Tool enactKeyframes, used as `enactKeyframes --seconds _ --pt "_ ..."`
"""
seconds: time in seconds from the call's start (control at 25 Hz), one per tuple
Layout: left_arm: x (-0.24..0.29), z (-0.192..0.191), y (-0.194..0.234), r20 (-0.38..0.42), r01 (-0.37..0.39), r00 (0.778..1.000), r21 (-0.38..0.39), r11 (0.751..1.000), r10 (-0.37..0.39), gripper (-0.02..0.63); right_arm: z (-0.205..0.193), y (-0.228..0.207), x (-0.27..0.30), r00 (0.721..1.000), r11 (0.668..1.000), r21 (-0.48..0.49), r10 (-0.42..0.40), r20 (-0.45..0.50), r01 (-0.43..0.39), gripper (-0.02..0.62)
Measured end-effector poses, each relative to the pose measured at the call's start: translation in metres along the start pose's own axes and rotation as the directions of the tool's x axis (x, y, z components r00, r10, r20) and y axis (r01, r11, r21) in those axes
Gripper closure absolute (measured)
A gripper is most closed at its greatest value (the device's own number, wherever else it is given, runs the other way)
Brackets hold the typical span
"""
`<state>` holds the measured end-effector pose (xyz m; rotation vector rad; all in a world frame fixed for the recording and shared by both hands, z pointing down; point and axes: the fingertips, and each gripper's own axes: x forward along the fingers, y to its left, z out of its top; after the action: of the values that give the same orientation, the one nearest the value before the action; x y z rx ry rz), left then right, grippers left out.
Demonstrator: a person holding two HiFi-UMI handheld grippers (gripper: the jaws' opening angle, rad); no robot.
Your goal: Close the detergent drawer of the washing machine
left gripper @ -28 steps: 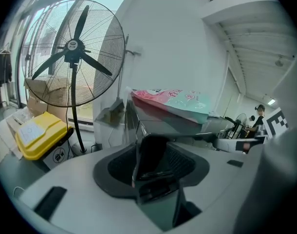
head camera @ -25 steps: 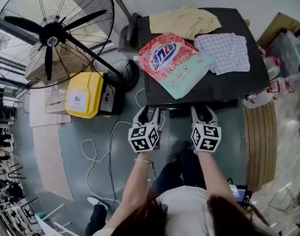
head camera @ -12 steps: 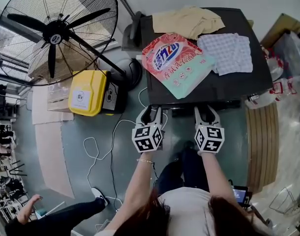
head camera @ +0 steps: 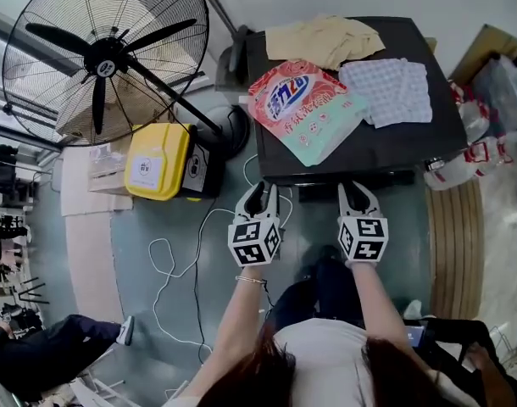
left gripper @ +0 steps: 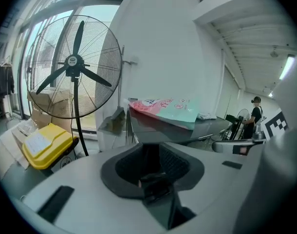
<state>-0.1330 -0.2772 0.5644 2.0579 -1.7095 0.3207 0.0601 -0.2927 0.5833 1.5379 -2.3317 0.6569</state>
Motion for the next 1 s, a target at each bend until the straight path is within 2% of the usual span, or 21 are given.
enactKeyframes --seconds 0.56,1.0 --pt "-0.046 0.041 -0.028 0.119 0.043 0.991 0.099 0.994 -0.055 0.561 0.050 0.024 -0.045 0.990 0.990 -0.127 0.073 0.123 -0.057 0.551" --pt "-0.085 0.077 -0.053 0.202 0.078 0.973 0.185 0.980 -0.115 0.578 0.090 0.045 -0.088 0.971 0.973 -0.222 0.115 0.212 -0.067 0.565"
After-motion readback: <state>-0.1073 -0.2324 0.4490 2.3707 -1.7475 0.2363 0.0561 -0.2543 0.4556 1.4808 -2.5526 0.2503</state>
